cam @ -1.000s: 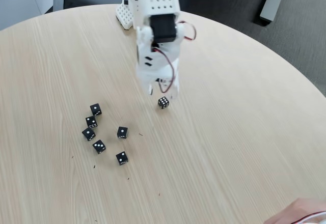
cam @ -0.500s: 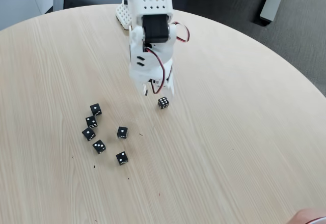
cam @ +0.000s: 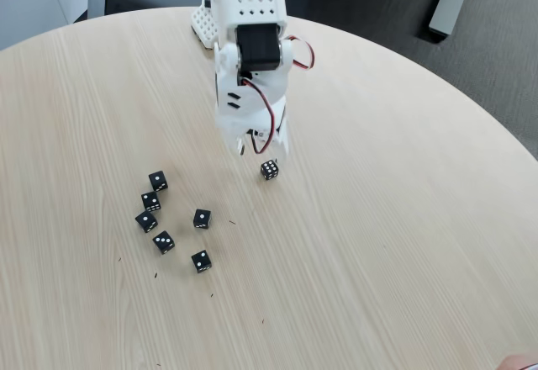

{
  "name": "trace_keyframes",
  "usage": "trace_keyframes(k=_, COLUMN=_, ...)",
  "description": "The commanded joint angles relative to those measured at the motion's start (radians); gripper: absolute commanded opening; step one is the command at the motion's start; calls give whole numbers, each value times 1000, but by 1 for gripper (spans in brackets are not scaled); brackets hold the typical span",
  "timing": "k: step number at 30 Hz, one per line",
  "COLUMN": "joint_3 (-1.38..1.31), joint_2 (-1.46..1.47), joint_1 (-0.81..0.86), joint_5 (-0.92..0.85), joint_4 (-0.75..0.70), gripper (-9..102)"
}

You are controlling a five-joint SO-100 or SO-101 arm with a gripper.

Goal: Pick up the dice with number 6

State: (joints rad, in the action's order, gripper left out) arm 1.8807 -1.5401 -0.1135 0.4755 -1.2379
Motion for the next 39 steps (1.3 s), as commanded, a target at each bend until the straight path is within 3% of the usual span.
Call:
trace_keyframes(k=1, joint_3=-17, joint_2=-5, joint_1=8, joint_5=-17, joint_4=-48, gripper=22)
trace_keyframes(k=15, joint_3=-26, joint_2=-5, joint_1=8, joint_5=-28, joint_4=-44, gripper=21)
trace_keyframes(k=23, joint_3=-18, joint_2=-5, joint_1=8, joint_5=-26, joint_4=77, gripper=22)
trace_keyframes(k=39, joint_3=-18, joint_2=-3, joint_1=8, joint_5=-31, joint_4=186, gripper=23)
